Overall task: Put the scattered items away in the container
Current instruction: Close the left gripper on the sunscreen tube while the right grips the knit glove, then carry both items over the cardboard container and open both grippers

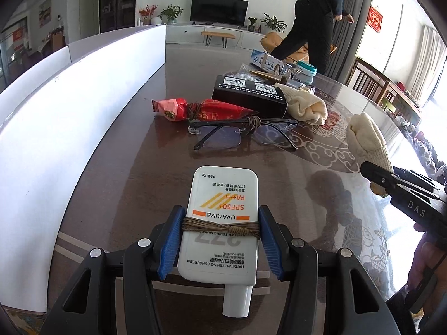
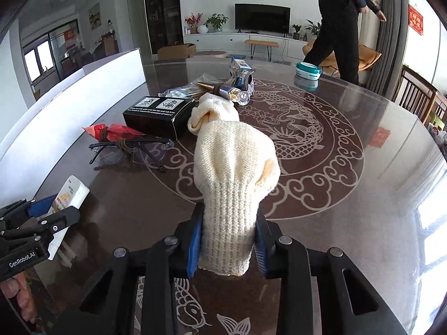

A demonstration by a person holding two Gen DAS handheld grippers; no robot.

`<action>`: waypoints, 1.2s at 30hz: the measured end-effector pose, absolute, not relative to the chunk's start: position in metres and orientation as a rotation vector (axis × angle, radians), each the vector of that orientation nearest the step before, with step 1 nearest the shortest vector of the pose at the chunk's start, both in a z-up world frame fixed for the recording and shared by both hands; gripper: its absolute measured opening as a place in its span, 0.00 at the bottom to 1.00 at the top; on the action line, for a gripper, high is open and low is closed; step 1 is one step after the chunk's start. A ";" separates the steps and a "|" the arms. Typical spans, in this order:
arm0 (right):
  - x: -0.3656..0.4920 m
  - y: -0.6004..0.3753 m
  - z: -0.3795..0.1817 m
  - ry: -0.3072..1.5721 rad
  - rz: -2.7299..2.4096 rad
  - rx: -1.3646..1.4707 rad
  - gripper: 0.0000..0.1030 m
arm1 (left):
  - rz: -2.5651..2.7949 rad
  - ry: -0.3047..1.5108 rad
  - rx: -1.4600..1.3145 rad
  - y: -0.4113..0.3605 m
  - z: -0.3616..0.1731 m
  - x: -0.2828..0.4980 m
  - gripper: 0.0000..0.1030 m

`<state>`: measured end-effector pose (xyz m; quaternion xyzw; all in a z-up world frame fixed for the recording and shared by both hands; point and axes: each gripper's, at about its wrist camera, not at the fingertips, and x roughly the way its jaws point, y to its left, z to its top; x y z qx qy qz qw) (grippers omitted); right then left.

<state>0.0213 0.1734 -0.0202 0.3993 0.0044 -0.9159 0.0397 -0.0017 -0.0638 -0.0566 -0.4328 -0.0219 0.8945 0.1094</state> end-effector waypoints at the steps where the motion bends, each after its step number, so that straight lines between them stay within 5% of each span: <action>1: 0.026 0.176 -0.016 0.002 -2.811 1.210 0.32 | 2.630 -0.068 -1.264 -0.063 -0.054 0.000 0.51; 13: 0.060 0.208 0.045 -0.292 -2.760 0.966 0.32 | 2.656 -0.131 -1.083 -0.072 0.015 0.014 0.51; 22: 0.025 0.118 0.026 -0.092 -2.595 1.063 0.32 | 2.796 -0.212 -1.061 -0.166 0.048 0.012 0.51; 36: -0.070 -0.164 0.088 0.150 -2.254 0.865 0.32 | 3.013 -0.390 -1.337 -0.343 0.029 -0.044 0.51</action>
